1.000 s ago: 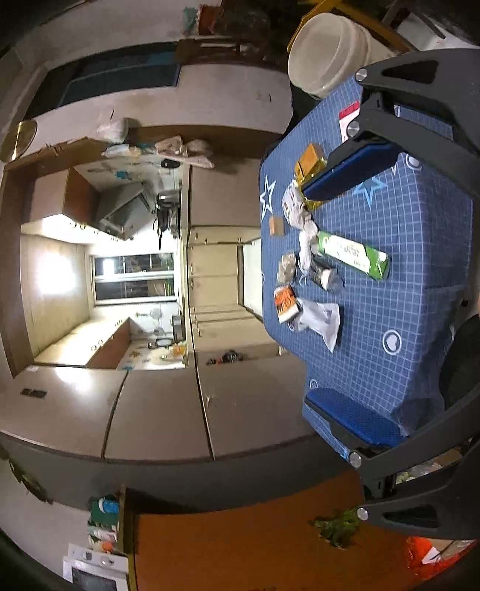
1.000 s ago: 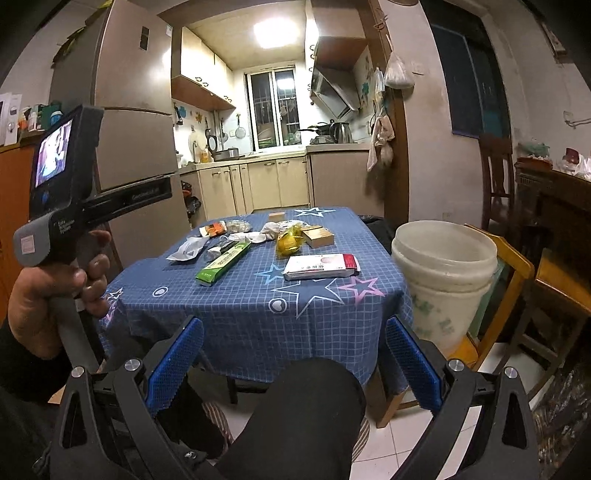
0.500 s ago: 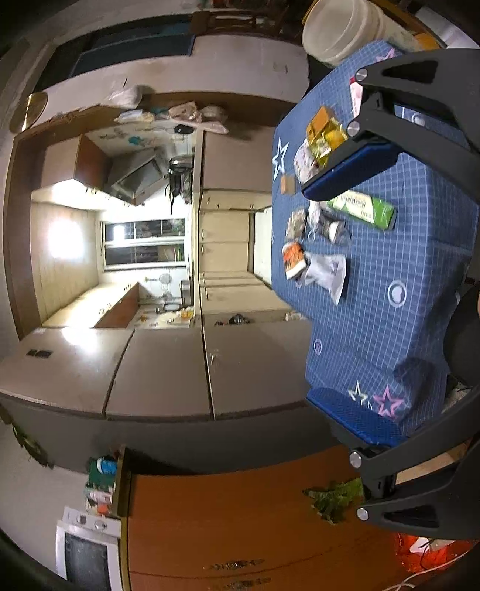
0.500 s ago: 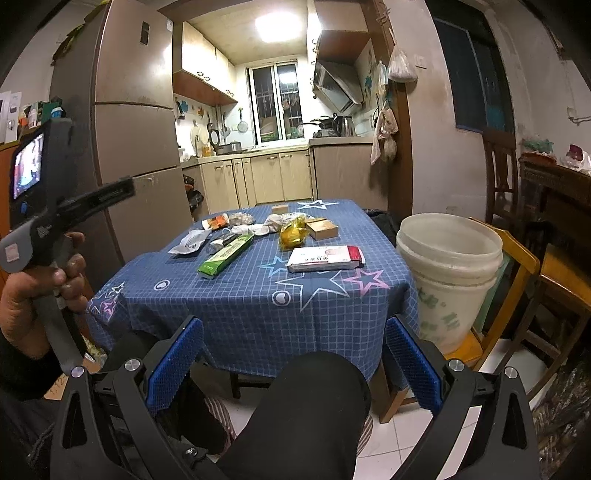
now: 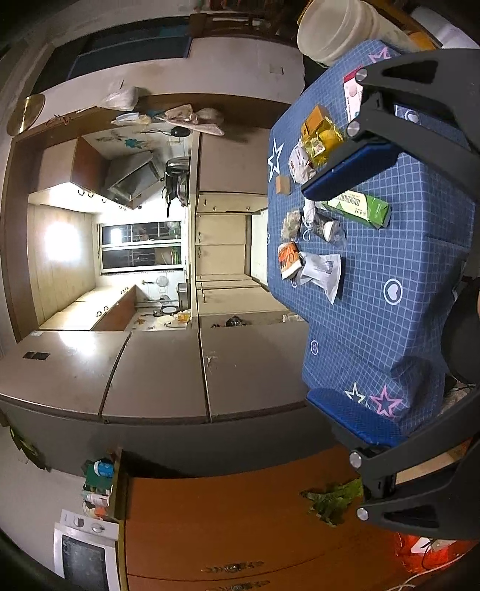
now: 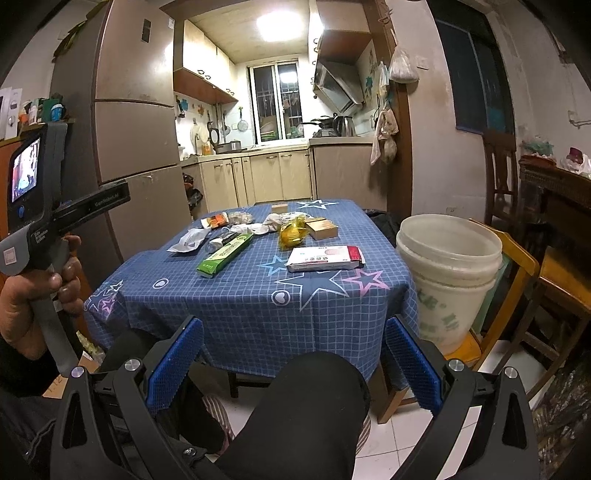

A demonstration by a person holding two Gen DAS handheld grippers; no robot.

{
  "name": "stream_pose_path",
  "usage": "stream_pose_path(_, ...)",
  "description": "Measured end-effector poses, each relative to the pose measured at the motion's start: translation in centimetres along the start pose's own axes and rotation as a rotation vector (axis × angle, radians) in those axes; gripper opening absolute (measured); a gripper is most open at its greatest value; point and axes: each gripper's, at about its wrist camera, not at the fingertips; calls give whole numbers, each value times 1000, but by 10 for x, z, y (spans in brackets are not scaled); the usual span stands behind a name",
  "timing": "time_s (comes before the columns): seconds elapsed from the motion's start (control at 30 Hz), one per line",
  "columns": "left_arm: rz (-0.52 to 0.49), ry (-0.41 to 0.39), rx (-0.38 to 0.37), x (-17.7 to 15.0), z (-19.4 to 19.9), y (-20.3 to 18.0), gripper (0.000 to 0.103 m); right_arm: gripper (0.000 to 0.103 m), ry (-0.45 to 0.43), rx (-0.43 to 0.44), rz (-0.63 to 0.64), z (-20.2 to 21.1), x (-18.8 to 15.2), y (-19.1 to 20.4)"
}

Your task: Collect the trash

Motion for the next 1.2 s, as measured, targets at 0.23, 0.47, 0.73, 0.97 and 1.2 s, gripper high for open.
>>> stream_pose_path(0.23,28,-11,-57,-7,0,9,98,98,-6,-11,29,-1,0,2)
stream_pose_path(0.47,2,49,-166,-27,-17,10,98,98,5,-33,-15,-14,7,-10)
stream_pose_path(0.73,-15,129,-210,-56,-57,12,98,98,82,-25,-100,-55,27,-30)
stream_pose_path(0.97,30,289,-280,-87,-98,17,98,98,138,-4,-135,-101,38,-37)
stream_pose_path(1.2,-75,289,-261,-100,-119,18,98,98,184,-23,-86,-140,39,-36)
Point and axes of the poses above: each gripper's, at about its wrist camera, not at the fingertips, and z roughly against the way its jaws point, y to its left, x to its top, and after that the axes turned 11 degrees about -z, right-handed
